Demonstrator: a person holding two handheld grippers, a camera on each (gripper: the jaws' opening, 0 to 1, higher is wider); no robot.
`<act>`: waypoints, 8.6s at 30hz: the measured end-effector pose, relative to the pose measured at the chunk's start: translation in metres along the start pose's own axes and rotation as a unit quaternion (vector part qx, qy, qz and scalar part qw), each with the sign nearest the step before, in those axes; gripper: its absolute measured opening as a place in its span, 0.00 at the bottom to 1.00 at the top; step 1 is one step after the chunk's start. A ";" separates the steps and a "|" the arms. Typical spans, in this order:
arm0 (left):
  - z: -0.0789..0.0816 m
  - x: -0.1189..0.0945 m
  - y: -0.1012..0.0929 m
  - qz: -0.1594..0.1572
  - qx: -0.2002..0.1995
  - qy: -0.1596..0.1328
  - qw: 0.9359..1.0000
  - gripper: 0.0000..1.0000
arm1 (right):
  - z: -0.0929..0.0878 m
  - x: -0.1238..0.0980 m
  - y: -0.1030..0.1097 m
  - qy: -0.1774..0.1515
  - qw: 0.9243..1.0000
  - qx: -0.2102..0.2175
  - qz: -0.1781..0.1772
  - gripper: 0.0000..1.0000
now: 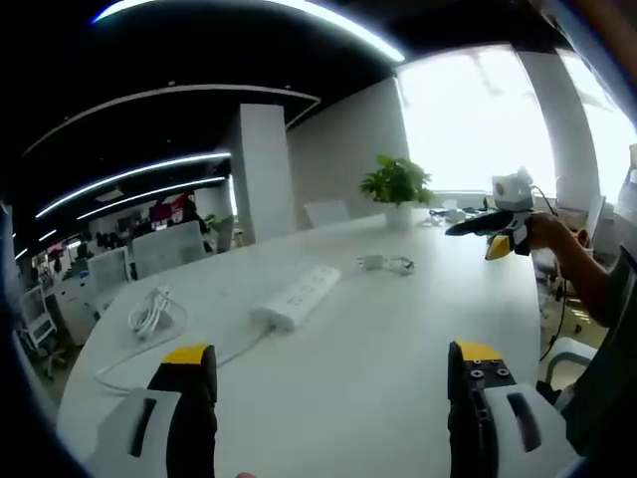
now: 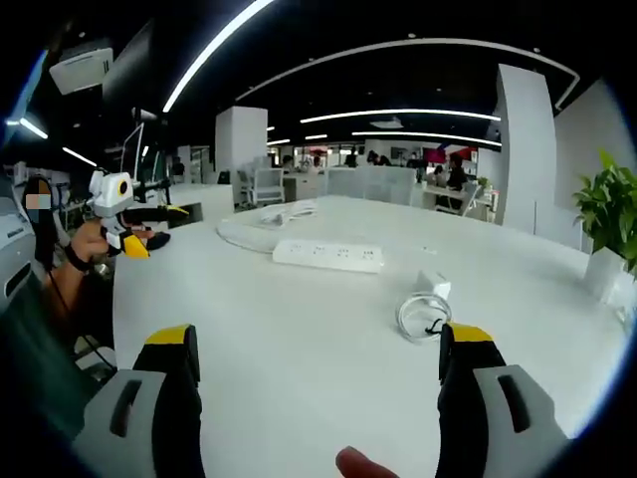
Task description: Straighten the power strip on the desk, plug the charger into it
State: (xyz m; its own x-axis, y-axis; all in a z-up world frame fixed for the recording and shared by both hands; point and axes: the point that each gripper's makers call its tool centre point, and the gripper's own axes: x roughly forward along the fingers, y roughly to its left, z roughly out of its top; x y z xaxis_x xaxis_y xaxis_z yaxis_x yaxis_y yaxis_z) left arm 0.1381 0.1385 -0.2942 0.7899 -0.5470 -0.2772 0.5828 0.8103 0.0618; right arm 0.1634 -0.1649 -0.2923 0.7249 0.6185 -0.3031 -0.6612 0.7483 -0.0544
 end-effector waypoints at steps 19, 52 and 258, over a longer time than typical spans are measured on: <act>0.001 0.000 -0.001 -0.001 -0.003 -0.002 1.000 1.00 | -0.002 0.002 0.002 0.005 1.000 -0.005 0.004 1.00; -0.016 0.005 0.008 -0.004 -0.019 -0.001 1.000 1.00 | 0.026 0.045 -0.006 0.047 0.996 -0.072 0.036 1.00; -0.045 0.045 0.047 0.043 -0.050 0.042 0.997 1.00 | -0.003 0.292 -0.070 0.220 0.859 -0.249 0.389 0.71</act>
State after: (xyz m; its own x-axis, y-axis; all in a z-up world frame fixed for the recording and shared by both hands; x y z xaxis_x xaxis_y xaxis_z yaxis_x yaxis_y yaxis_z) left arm 0.1923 0.1616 -0.3467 0.8147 -0.4595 -0.3537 0.4889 0.8723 -0.0071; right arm 0.4205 -0.0372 -0.3796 -0.0447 0.6519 -0.7570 -0.9927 -0.1137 -0.0392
